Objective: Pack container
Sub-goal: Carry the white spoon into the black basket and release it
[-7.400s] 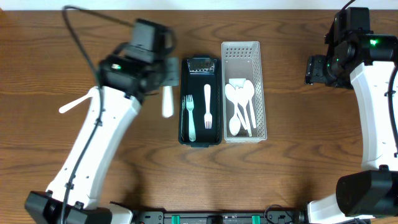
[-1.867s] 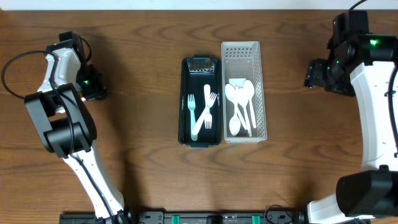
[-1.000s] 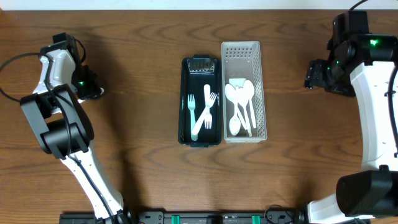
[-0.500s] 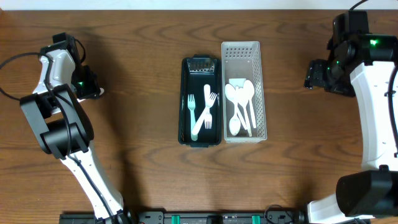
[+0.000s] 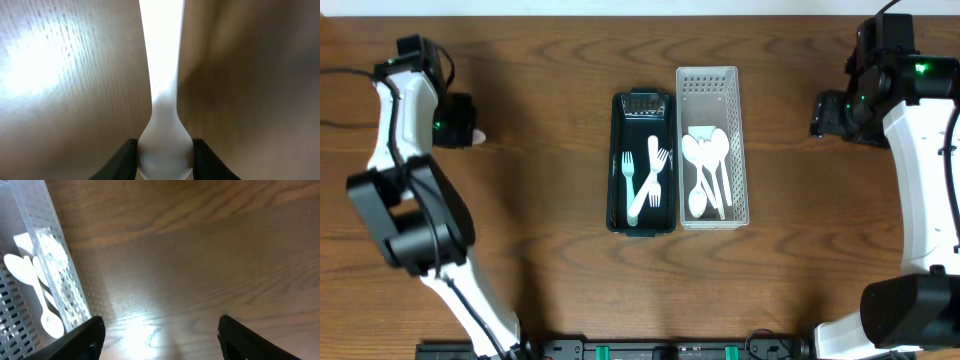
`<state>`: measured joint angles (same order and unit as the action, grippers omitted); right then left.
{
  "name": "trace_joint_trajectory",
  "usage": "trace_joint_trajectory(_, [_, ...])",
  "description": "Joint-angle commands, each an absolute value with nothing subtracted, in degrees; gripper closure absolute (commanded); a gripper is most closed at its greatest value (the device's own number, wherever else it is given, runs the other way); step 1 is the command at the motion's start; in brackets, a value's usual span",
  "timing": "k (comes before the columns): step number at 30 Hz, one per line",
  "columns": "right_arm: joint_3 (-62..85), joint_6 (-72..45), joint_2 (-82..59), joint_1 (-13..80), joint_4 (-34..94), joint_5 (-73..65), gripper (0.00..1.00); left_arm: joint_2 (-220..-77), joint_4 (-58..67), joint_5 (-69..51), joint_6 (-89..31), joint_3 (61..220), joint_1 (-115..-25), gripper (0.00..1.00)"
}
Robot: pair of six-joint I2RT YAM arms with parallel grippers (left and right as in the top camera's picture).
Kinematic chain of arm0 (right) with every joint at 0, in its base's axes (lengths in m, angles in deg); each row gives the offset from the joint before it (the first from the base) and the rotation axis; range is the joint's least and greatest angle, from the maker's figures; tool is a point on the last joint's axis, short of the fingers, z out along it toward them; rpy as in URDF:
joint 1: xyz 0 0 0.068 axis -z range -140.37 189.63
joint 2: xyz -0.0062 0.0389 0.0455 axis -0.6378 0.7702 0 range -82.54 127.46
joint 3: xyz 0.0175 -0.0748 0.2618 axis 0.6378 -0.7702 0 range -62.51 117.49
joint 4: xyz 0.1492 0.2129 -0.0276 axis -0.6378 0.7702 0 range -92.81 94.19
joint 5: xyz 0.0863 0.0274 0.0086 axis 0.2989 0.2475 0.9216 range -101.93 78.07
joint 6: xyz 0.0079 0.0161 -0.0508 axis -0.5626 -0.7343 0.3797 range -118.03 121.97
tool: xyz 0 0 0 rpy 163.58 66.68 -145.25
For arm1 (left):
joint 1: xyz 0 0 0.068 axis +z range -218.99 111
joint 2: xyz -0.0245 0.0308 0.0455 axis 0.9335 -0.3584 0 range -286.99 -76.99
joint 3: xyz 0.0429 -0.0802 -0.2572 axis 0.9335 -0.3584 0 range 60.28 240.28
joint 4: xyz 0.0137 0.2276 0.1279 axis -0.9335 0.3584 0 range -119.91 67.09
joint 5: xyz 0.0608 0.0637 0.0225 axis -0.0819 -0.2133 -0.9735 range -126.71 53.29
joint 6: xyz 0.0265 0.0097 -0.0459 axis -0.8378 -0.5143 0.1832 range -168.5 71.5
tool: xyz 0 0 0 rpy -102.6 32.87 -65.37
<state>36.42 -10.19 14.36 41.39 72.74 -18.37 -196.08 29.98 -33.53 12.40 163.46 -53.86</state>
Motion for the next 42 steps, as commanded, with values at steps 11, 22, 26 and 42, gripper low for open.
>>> trace_joint_trajectory(11, [37.10, -7.98, 13.90, 42.05, 66.43, -18.59, 0.24, -172.86, 34.40, -32.22, -21.67, 163.39, -84.00, 0.94])
trace_joint_trajectory(22, [37.10, -5.05, 14.12, 44.06, 64.70, -18.59, 0.23, -182.81, 36.87, -37.36, -35.86, 162.71, -101.94, 0.94])
trace_joint_trajectory(26, [37.10, -3.85, 14.12, 44.21, 65.60, -18.59, 0.23, -188.16, 37.24, -37.42, -35.88, 162.71, -101.66, 0.94])
trace_joint_trajectory(42, [37.10, -3.04, 14.12, 44.23, 66.32, -18.59, 0.23, -197.50, 36.74, -38.08, -35.83, 162.74, -101.29, 0.50])
